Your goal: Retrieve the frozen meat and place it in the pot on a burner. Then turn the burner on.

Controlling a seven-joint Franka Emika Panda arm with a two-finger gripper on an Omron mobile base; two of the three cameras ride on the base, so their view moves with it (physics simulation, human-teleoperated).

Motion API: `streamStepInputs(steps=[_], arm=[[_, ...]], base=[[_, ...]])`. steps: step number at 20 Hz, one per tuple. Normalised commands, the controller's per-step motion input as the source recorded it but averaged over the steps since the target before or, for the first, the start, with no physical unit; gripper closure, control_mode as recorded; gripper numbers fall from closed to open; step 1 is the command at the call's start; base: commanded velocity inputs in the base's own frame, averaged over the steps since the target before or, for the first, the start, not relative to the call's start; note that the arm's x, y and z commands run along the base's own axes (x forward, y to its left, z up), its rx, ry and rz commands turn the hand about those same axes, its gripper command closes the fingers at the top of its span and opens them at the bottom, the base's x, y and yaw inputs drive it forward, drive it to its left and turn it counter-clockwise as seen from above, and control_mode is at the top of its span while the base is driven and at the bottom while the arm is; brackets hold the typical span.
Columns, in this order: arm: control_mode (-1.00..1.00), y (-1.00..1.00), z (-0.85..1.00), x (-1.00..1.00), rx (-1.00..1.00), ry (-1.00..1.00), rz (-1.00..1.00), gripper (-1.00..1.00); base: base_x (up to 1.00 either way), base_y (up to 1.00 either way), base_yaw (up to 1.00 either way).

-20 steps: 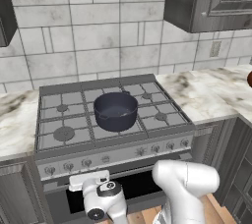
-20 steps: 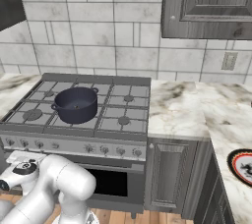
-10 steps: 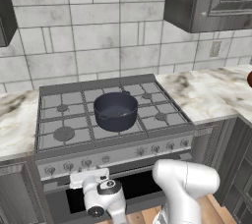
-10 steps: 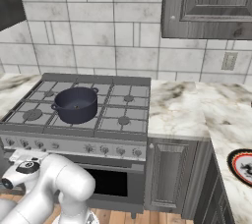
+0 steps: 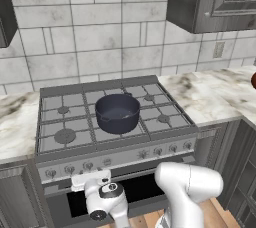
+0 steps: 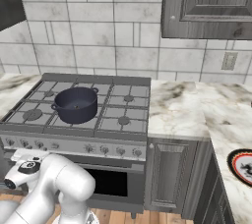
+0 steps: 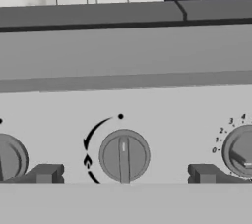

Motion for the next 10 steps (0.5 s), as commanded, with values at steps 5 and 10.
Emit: streamStepInputs(steps=[5,10], arm=[[-1.0,0.12,0.0,0.03,0.0,0.0,0.0,-1.0],[-1.0,0.06,0.0,0.01,0.0,-0.05,0.0,-1.0]], base=[[0.0,0.0,0.0],[0.0,0.0,0.0]])
